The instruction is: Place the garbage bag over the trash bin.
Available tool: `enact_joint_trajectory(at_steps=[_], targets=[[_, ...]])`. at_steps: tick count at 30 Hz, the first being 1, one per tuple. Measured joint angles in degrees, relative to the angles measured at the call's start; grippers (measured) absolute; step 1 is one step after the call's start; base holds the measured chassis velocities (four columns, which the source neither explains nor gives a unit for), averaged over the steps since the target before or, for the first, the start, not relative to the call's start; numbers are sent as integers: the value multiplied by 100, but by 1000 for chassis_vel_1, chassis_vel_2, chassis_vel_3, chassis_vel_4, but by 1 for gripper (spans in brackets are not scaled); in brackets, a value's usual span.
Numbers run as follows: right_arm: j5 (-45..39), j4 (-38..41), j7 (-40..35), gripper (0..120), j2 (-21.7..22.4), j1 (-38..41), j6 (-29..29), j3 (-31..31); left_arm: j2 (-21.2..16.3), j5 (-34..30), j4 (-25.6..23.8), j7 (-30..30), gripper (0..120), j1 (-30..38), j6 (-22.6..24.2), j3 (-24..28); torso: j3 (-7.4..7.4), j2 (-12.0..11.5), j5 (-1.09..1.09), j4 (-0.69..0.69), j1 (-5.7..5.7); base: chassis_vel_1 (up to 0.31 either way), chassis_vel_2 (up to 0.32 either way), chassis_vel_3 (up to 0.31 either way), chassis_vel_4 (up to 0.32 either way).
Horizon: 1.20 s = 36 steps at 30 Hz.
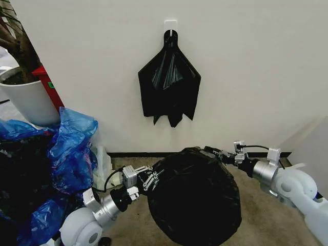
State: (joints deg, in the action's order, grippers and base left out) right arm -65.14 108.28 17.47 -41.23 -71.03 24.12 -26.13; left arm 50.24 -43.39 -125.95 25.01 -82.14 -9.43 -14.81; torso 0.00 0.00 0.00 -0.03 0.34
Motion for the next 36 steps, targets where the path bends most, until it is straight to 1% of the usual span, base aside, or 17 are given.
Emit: enact_joint_trajectory(at_steps=[5, 9, 10, 12, 14, 15, 16, 17, 19, 20, 23, 27, 28, 30, 33, 34, 36], targets=[[90, -209, 42, 0, -9, -37, -128, 7, 23, -90, -105, -3, 4, -38, 44, -1, 0, 0, 0, 3, 0, 0, 0, 0, 0], [142, -243, 95, 0, 10, -118, -205, -45, 54, -133, -139, -70, 4, -79, 100, 2, 0, 0, 1, 1, 0, 0, 0, 0, 0], [157, -216, 107, 6, 33, -149, -232, -83, 71, -171, -139, -152, 4, -87, 124, 2, 0, 0, 1, 1, 0, 0, 0, 0, 0], [160, -191, 101, 10, 45, -162, -248, -102, 84, -191, -126, -192, 4, -87, 136, 3, 0, 0, -2, 1, 0, 0, 0, 0, 0], [155, -78, 45, 19, 81, -197, -281, -152, 112, -255, -55, -318, 4, -83, 172, 9, 0, 0, 0, 1, 0, 0, 0, 0, 0], [154, -67, 39, 19, 84, -201, -285, -156, 115, -264, -44, -334, 4, -80, 174, 10, 0, 0, 0, 1, 0, 0, 0, 0, 0], [134, 14, -6, 26, 115, -220, -317, -207, 129, -290, 15, -387, 4, -69, 181, 11, 0, 0, 0, 1, 0, 0, 0, 0, 0], [123, 35, -14, 28, 125, -223, -323, -226, 132, -292, 41, -397, 4, -68, 184, 8, 0, 0, 0, 1, 0, 0, 0, 0, 0], [30, 154, -56, 39, 188, -235, -335, -339, 138, -292, 155, -398, 4, -85, 195, -13, 0, 0, -1, 1, 0, 0, 0, 0, 0], [30, 154, -56, 39, 188, -235, -335, -339, 138, -292, 155, -398, 4, -85, 195, -13, 0, 0, -1, 1, 0, 0, 0, 0, 0], [-65, 210, -69, 50, 261, -269, -335, -408, 149, -335, 184, -395, 4, -106, 221, -25, 0, 0, -2, 2, 0, 0, 0, 0, 0], [-118, 174, -75, 68, 319, -338, -349, -543, 160, -396, 298, -411, 4, -104, 268, -83, 0, 0, 1, 1, 0, 0, 0, 0, 0], [-118, 174, -75, 68, 319, -338, -349, -543, 160, -396, 298, -411, 4, -104, 268, -83, 0, 0, 1, 1, 0, 0, 0, 0, 0], [-192, 144, -41, 75, 372, -388, -352, -598, 156, -409, 332, -384, 4, -115, 270, -124, 0, 0, 0, 1, 0, 0, 0, 0, 0], [-245, -107, 394, 87, 475, -420, -352, -655, 148, -428, 323, -306, 4, -144, 271, -176, 0, 0, -1, 2, 0, 0, 0, 0, 0], [-192, -322, 758, 93, 508, -397, -353, -684, 146, -419, 318, -272, 4, -148, 273, -211, 0, 0, 1, 1, 0, 0, 0, 0, 0], [-167, -377, 868, 95, 521, -395, -355, -709, 146, -410, 322, -276, 4, -147, 273, -232, 0, 0, 3, 0, 0, 0, 0, 0, 0]])
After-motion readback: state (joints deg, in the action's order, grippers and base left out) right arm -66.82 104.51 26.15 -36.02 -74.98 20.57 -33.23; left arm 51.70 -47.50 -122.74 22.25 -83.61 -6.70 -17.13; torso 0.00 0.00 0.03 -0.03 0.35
